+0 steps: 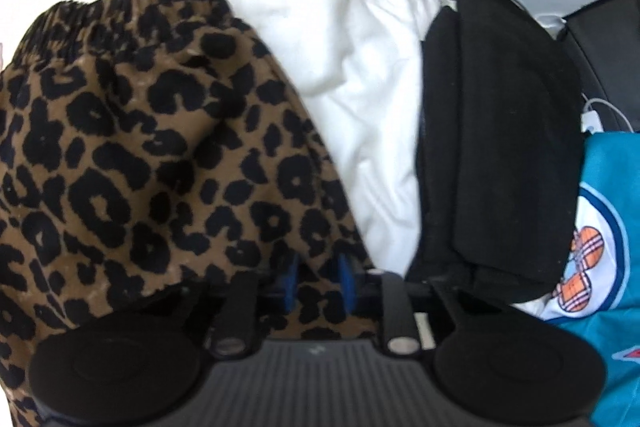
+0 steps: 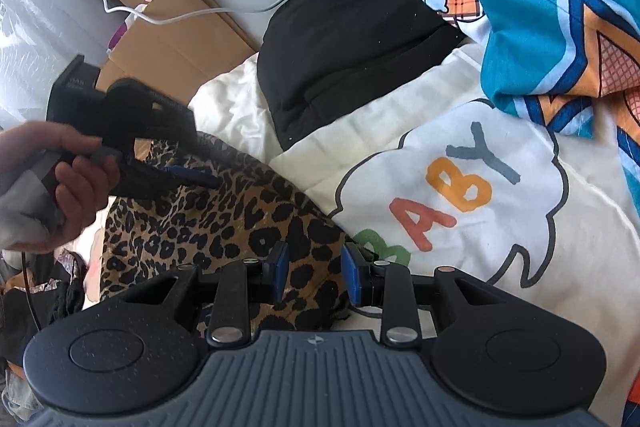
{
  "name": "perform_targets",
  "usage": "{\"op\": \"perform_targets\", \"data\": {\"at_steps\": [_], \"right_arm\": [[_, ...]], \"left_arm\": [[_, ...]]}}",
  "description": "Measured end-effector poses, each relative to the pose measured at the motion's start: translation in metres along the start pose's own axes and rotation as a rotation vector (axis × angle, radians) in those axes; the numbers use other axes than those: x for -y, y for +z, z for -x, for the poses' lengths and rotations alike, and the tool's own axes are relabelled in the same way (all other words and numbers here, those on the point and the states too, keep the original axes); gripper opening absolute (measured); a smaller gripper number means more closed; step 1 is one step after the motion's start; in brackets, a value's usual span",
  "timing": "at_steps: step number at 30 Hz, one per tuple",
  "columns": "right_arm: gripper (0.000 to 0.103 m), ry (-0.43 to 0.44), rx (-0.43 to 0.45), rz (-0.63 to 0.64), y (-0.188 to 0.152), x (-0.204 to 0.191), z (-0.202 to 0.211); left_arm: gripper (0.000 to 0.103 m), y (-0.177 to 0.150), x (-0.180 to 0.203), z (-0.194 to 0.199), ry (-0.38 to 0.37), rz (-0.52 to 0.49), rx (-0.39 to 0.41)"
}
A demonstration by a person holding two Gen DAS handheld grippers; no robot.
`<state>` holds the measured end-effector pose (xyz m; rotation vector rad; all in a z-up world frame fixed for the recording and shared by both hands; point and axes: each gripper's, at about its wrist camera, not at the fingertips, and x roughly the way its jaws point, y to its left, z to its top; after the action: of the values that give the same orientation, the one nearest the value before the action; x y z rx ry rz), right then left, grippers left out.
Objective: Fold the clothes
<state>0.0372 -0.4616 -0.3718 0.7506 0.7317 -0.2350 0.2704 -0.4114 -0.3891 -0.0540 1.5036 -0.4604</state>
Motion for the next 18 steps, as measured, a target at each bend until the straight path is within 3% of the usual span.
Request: {"op": "perform_targets", "data": {"at_steps": [3, 5, 6, 7, 10, 18], "right_arm": [[0.031, -0.011, -0.005, 0.0, -0.002, 0.001, -0.001], [0.031, -0.021, -0.005, 0.007, -0.004, 0.001, 0.0], [0.031, -0.028, -0.005, 0.011, -0.005, 0.001, 0.001], [0.032, -0.036, -0.004, 0.016, -0.006, 0.001, 0.002], [0.032, -0.064, 0.01, 0.023, -0.008, 0.001, 0.006], [0.032, -0.066, 0.027, -0.002, -0.003, 0.009, 0.004]], "left_arm": [[0.039, -0.002, 0.006, -0.003, 0.017, -0.008, -0.001], [0.036, -0.004, 0.006, -0.006, 0.033, -0.006, -0.005], [0.028, -0.005, 0.005, -0.008, 0.045, -0.001, -0.007], [0.012, -0.005, 0.004, -0.01, 0.058, 0.004, -0.01], [0.003, -0.006, -0.004, -0.01, 0.049, 0.028, -0.017], [0.0, -0.009, 0.002, 0.016, -0.03, -0.006, 0.024]]}}
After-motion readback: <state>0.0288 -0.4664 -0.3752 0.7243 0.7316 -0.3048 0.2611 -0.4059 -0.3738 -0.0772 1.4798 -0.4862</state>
